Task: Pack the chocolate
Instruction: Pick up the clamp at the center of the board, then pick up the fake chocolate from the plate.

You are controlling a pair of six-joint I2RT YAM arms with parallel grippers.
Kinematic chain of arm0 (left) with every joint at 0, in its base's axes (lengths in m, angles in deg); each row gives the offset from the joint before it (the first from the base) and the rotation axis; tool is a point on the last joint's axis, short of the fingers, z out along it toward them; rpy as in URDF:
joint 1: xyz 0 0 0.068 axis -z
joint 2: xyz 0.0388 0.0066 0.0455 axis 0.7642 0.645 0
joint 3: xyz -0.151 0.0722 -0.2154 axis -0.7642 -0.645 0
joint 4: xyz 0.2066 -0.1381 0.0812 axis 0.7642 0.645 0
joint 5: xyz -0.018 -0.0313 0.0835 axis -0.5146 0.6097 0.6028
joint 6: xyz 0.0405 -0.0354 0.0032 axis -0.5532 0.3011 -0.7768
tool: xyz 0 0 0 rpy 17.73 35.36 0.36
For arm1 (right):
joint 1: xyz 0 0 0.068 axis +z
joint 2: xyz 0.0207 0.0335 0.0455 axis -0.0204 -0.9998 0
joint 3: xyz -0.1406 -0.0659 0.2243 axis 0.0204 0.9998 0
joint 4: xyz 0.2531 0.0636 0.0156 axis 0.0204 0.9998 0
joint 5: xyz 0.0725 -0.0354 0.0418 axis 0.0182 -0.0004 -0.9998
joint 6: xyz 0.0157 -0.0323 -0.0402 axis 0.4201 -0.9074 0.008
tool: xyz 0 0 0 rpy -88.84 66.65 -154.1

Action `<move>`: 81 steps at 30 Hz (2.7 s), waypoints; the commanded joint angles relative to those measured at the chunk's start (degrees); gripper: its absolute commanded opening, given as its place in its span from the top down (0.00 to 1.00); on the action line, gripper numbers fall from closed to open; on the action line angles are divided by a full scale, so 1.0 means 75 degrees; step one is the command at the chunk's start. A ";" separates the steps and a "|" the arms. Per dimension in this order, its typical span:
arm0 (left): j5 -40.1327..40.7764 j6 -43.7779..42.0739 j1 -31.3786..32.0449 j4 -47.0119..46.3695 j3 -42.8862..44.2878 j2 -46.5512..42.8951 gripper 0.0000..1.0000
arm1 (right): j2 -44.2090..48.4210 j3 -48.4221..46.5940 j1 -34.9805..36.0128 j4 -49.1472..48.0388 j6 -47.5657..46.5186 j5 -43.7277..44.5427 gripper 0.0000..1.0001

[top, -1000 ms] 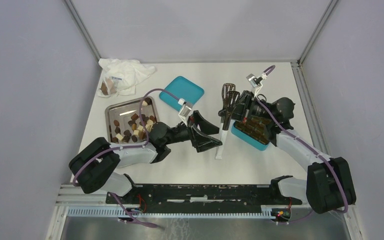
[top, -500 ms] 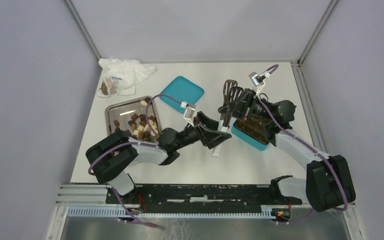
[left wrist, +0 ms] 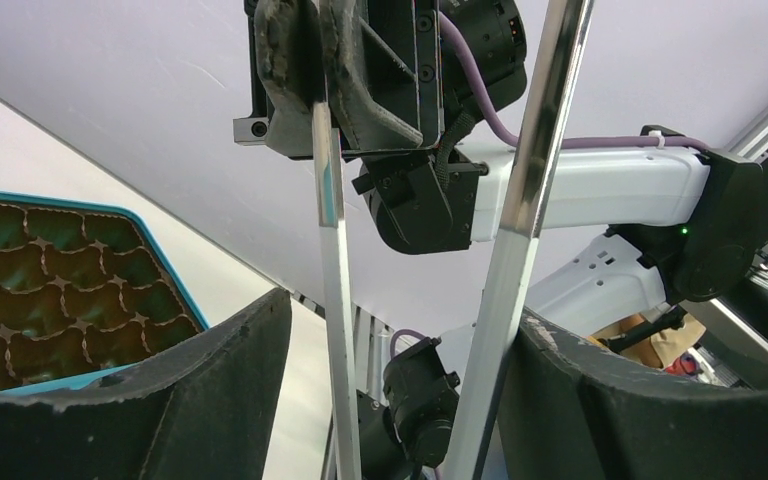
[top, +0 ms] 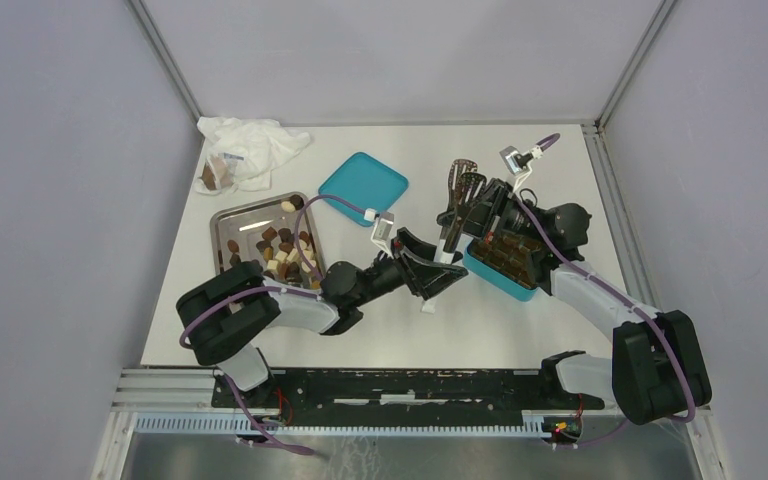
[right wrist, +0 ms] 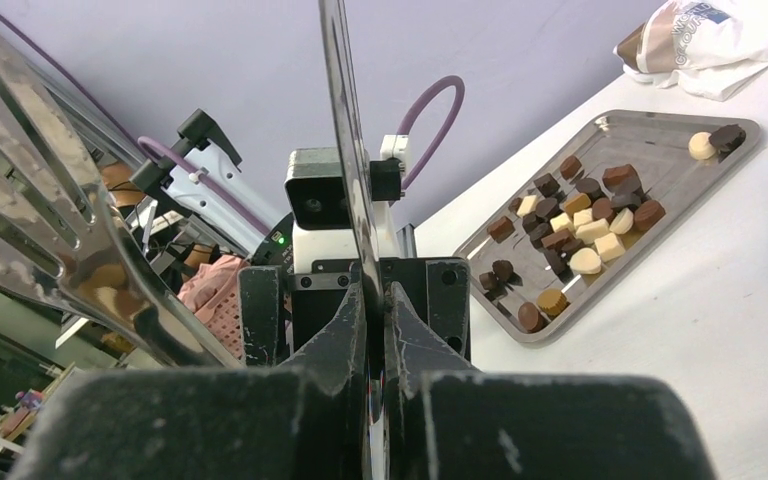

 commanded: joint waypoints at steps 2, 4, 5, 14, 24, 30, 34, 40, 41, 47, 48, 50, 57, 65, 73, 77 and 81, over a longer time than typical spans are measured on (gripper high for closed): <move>0.0310 -0.0032 0.0036 -0.1829 0.0128 -0.0194 0.25 | 0.0174 0.0039 -0.0017 -0.0225 -0.0004 0.0256 0.99; 0.0328 0.0032 0.0036 -0.1820 0.0131 -0.0218 0.24 | 0.0165 0.0039 -0.0020 -0.0206 -0.0005 0.0256 0.99; 0.0340 0.0056 0.0035 -0.1821 0.0131 -0.0221 0.23 | 0.0165 0.0050 -0.0017 -0.0194 -0.0005 0.0259 0.99; 0.0349 0.0229 0.0025 -0.1820 0.0111 -0.0360 0.23 | 0.0232 0.0071 -0.0026 -0.0123 -0.0058 0.0233 0.99; 0.0213 0.0341 -0.0012 -0.1821 0.0174 -0.0325 0.41 | 0.0285 0.0151 -0.0134 -0.0110 0.0003 0.0314 0.99; 0.0214 0.0521 -0.0021 -0.1820 0.0261 -0.0280 0.59 | 0.0294 0.0191 -0.0140 -0.0076 -0.0025 0.0326 0.94; 0.0233 0.0530 -0.0047 -0.1820 0.0185 -0.0303 0.63 | 0.0321 0.0139 -0.0149 -0.0006 -0.0147 0.0272 0.76; 0.0158 0.0757 -0.0204 -0.1820 0.0069 -0.0521 0.60 | 0.0691 -0.0053 -0.0335 0.0597 -0.1003 -0.0026 0.49; 0.0154 0.0807 -0.0228 -0.1820 0.0049 -0.0557 0.60 | 0.0753 -0.0095 -0.0358 0.0673 -0.1101 -0.0061 0.46; 0.0143 0.0971 -0.0346 -0.1820 -0.0004 -0.0735 0.59 | 0.0900 -0.0260 -0.0545 0.0741 -0.1197 -0.0318 0.34; 0.0142 0.0985 -0.0366 -0.1820 -0.0037 -0.0800 0.58 | 0.0931 -0.0276 -0.0627 0.0787 -0.1268 -0.0408 0.33; 0.0154 0.1024 -0.0448 -0.1820 -0.0148 -0.0930 0.56 | 0.1036 -0.0269 -0.0797 0.0817 -0.1484 -0.0626 0.32; -0.0186 0.1714 -0.1134 -0.1808 -0.0640 -0.1262 0.54 | 0.1672 -0.0278 -0.1778 0.2819 -0.3687 -0.1209 0.31; -0.0711 0.2217 -0.1517 -0.0478 -0.0620 -0.1320 0.94 | 0.1665 0.0242 -0.2559 0.4090 -0.5453 -0.1170 0.31; -0.0626 0.0744 -0.1522 0.2928 -0.0115 -0.2372 0.73 | 0.1722 0.0491 -0.2779 0.4299 -0.6023 -0.1316 0.31; -0.0506 0.0350 -0.1522 0.4286 0.0153 -0.2806 0.55 | 0.1721 0.0623 -0.2821 0.4306 -0.6095 -0.1407 0.31; -0.0426 0.0444 -0.1537 0.4964 0.0260 -0.2923 0.50 | 0.1714 0.0635 -0.2838 0.4329 -0.6146 -0.1490 0.30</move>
